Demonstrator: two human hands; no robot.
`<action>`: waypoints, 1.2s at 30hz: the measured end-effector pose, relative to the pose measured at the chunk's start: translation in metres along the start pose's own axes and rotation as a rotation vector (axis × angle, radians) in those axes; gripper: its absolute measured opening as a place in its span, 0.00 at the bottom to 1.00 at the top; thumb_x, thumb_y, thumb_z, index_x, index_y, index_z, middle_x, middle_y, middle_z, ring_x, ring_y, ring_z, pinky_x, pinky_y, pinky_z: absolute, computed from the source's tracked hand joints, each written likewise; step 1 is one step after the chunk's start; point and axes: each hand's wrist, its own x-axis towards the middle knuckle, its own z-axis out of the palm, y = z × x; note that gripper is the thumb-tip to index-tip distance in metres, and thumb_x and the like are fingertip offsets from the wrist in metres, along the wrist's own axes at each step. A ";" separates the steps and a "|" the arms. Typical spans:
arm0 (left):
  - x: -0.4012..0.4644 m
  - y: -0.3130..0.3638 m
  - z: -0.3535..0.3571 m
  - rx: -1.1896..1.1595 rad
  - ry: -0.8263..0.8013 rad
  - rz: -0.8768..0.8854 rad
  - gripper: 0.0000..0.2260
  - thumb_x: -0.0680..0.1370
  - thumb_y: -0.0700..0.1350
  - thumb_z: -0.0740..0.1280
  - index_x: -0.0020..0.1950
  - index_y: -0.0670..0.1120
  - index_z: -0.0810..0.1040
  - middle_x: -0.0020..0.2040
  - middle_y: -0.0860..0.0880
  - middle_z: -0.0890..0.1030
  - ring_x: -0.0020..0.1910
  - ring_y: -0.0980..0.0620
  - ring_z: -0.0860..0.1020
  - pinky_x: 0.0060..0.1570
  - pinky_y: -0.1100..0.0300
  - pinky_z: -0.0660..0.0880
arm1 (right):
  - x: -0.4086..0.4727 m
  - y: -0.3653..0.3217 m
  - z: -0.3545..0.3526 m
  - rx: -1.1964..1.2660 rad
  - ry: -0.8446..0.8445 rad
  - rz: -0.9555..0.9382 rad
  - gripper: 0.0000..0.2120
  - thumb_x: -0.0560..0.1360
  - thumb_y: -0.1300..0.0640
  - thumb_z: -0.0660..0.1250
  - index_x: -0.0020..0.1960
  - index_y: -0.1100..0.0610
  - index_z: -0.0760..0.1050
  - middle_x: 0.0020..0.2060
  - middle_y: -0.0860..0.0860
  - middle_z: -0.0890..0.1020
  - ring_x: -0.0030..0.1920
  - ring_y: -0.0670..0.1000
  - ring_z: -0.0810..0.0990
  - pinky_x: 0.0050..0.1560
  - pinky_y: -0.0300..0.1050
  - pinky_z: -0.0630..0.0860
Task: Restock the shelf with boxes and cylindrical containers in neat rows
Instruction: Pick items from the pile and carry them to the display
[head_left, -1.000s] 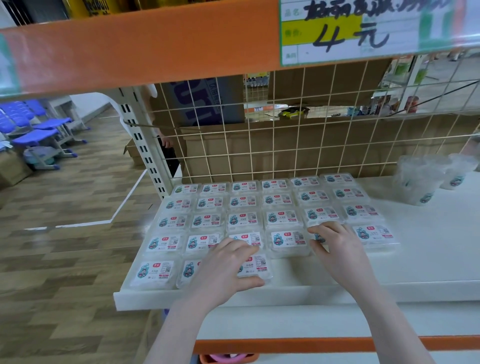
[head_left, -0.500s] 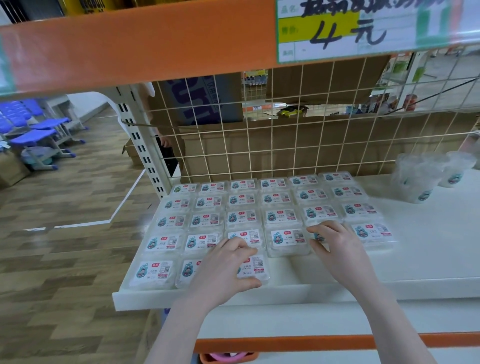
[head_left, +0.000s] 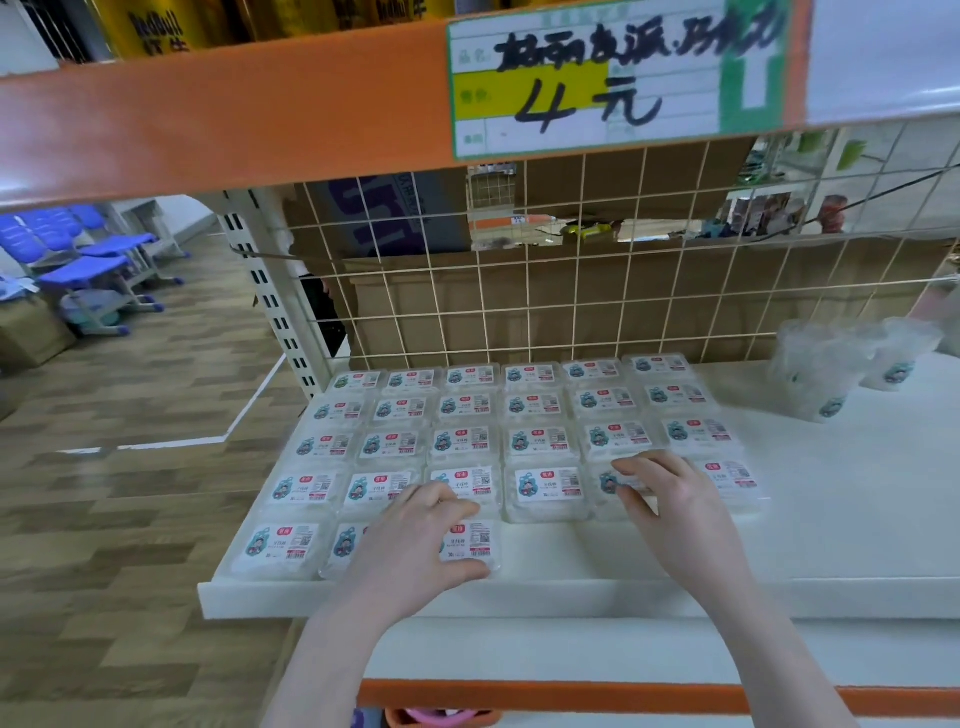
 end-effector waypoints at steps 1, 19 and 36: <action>-0.001 0.002 0.000 -0.005 0.002 -0.020 0.31 0.69 0.68 0.64 0.70 0.58 0.67 0.63 0.60 0.66 0.64 0.60 0.63 0.62 0.65 0.62 | 0.000 0.003 -0.003 0.000 -0.004 -0.004 0.11 0.65 0.67 0.75 0.46 0.59 0.81 0.42 0.53 0.81 0.39 0.58 0.79 0.40 0.52 0.77; -0.034 0.052 0.012 -0.043 0.388 -0.236 0.16 0.76 0.52 0.67 0.60 0.45 0.79 0.60 0.45 0.78 0.60 0.42 0.73 0.60 0.50 0.68 | -0.072 0.027 -0.076 -0.219 0.104 0.248 0.11 0.67 0.66 0.73 0.49 0.60 0.81 0.41 0.58 0.82 0.40 0.63 0.79 0.41 0.53 0.75; -0.019 0.211 0.040 -0.121 0.289 0.031 0.19 0.79 0.54 0.61 0.68 0.50 0.71 0.68 0.50 0.69 0.67 0.49 0.64 0.65 0.55 0.63 | -0.174 0.076 -0.221 -0.404 0.262 0.548 0.12 0.69 0.64 0.72 0.52 0.59 0.80 0.45 0.58 0.81 0.44 0.62 0.78 0.44 0.53 0.74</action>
